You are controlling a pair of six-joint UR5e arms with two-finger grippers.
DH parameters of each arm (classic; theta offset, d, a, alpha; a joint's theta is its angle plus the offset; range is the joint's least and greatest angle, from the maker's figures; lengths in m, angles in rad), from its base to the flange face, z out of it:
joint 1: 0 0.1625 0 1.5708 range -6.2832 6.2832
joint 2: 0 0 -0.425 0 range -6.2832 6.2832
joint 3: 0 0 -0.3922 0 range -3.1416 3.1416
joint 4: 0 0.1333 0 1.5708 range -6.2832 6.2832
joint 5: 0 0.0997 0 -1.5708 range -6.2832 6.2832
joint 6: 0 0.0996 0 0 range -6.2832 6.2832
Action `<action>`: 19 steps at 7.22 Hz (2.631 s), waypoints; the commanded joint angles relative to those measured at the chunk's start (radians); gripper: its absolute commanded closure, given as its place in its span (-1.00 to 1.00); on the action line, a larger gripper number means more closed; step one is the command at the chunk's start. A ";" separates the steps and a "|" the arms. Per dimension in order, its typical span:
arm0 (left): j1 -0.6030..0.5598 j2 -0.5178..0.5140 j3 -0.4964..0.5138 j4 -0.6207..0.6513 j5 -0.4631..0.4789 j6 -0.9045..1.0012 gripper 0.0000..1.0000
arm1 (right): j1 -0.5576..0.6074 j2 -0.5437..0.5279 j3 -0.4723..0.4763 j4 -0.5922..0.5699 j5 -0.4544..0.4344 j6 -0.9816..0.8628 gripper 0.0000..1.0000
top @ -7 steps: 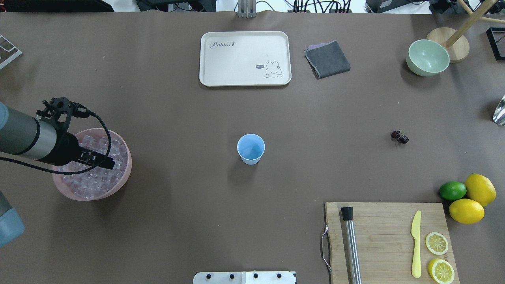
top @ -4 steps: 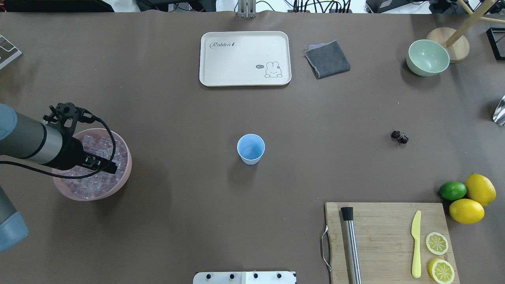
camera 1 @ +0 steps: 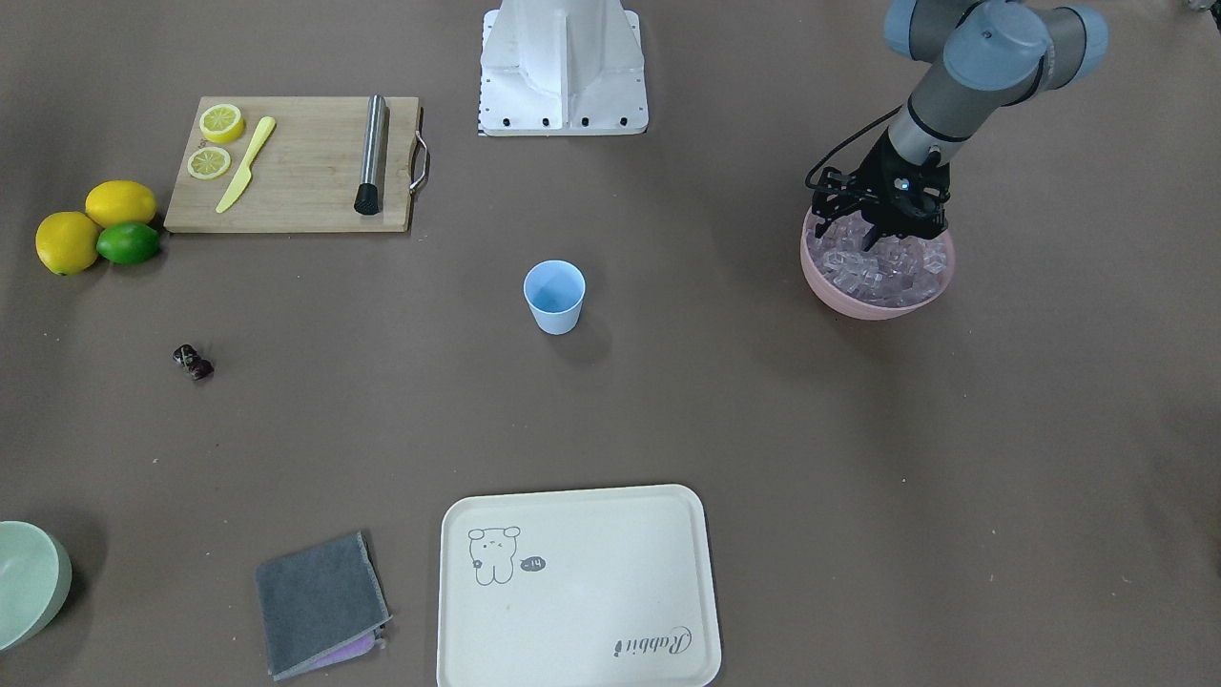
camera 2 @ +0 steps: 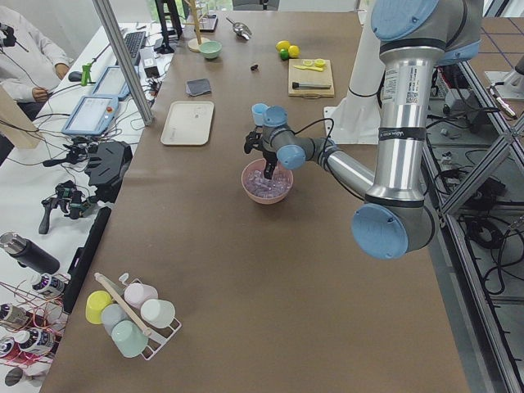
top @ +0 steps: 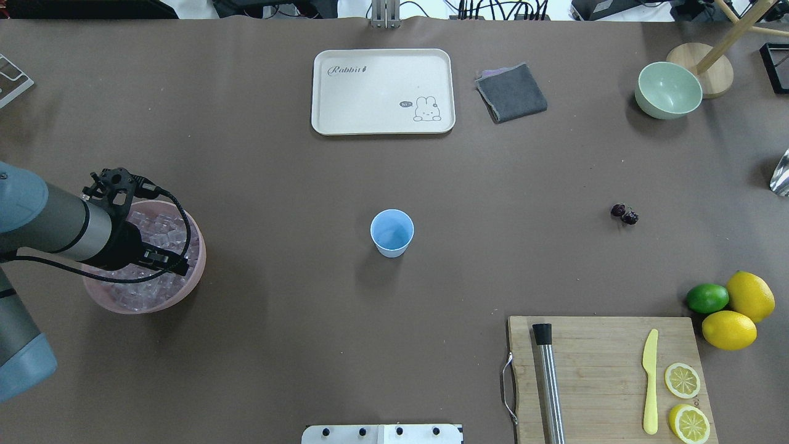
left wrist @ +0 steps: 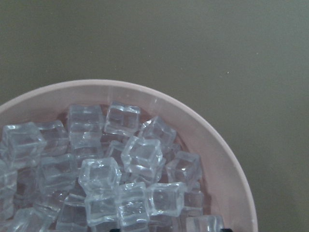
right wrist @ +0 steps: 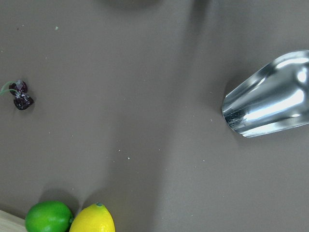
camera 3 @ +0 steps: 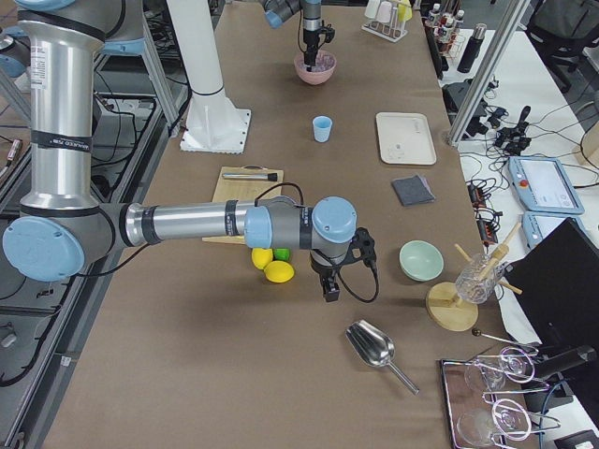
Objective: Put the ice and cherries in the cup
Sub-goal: 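Lower the left gripper into the bowl and grasp an ice cube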
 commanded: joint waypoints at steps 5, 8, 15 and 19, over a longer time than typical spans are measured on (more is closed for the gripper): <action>0.001 -0.012 0.019 0.000 -0.001 0.007 -0.19 | 0.000 -0.006 0.000 0.000 0.000 0.000 -1.00; 0.001 -0.042 0.048 0.000 0.001 0.007 -0.19 | 0.000 -0.008 0.000 0.000 0.000 0.000 -1.00; -0.051 -0.025 -0.027 0.001 -0.050 0.004 1.00 | 0.000 -0.022 0.014 0.000 0.005 0.002 -1.00; -0.056 -0.044 -0.015 0.003 -0.032 -0.007 -0.83 | 0.000 -0.029 0.014 0.000 0.006 0.000 -1.00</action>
